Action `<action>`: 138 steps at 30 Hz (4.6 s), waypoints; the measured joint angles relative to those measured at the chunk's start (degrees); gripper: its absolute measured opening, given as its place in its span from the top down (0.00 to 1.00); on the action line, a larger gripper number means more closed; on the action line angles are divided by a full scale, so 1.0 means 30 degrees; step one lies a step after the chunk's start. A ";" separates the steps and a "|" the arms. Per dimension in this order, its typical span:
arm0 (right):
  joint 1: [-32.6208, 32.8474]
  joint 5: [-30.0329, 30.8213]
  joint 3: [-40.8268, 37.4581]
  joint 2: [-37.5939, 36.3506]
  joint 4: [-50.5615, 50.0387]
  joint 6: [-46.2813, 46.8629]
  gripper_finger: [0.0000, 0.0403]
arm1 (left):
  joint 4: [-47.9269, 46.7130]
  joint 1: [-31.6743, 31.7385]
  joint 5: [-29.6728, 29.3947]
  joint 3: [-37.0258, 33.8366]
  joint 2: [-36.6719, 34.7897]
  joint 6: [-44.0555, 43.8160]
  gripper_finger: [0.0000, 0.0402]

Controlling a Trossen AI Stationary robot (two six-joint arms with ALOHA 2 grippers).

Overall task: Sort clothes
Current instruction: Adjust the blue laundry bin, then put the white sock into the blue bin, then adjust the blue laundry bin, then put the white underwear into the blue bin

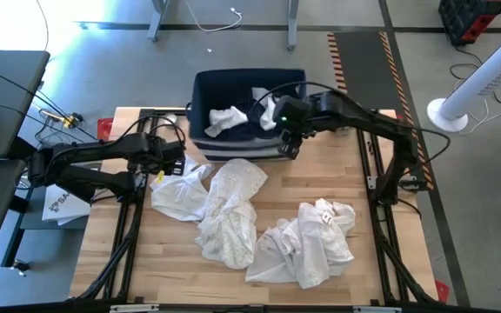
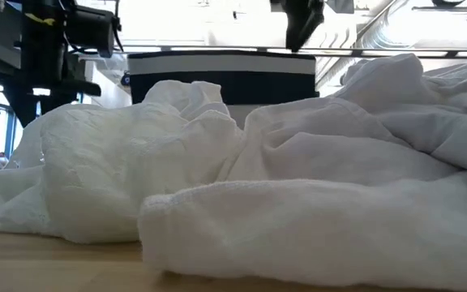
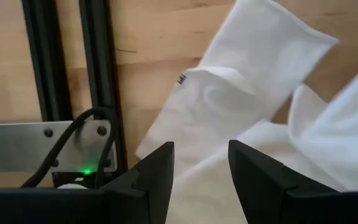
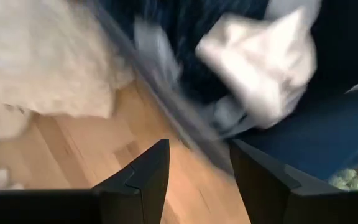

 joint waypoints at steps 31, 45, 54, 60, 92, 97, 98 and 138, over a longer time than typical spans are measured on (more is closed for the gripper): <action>0.1743 0.0050 0.0005 -0.3470 0.2827 0.2689 0.58 | 0.5312 0.1635 0.1353 -0.1586 0.8569 0.6202 0.98; 0.1796 0.0945 0.0005 -0.3470 0.7418 0.0815 0.58 | -0.3666 0.1722 -0.1946 0.5729 -0.2123 0.6990 1.00; 0.1785 0.0952 0.0005 -0.3470 1.0384 -0.0901 0.58 | 0.6722 0.1721 -0.3323 1.4341 -0.4509 1.1151 1.00; 0.1760 0.1225 0.0005 -0.3636 1.1159 -0.1120 0.58 | 2.1768 0.1715 0.1360 1.4921 -0.2999 1.4119 1.00; 0.1847 0.3401 0.0012 -0.7773 0.9089 0.3200 0.58 | 1.0136 0.5897 0.6208 1.4886 0.6190 1.4747 0.66; 0.1833 0.2866 0.0012 -0.6966 0.8235 0.3153 0.58 | 0.9621 0.5911 0.6235 1.4921 0.4885 1.4695 0.57; 0.1833 0.2445 0.0012 -0.6856 0.7765 0.3163 0.58 | 0.9356 0.5815 0.6432 1.4921 0.4592 1.4688 0.57; 0.1700 -0.5371 -0.0097 -0.3117 0.3959 0.1323 0.58 | -0.1470 -0.1507 0.5339 0.6520 0.2003 0.5225 0.71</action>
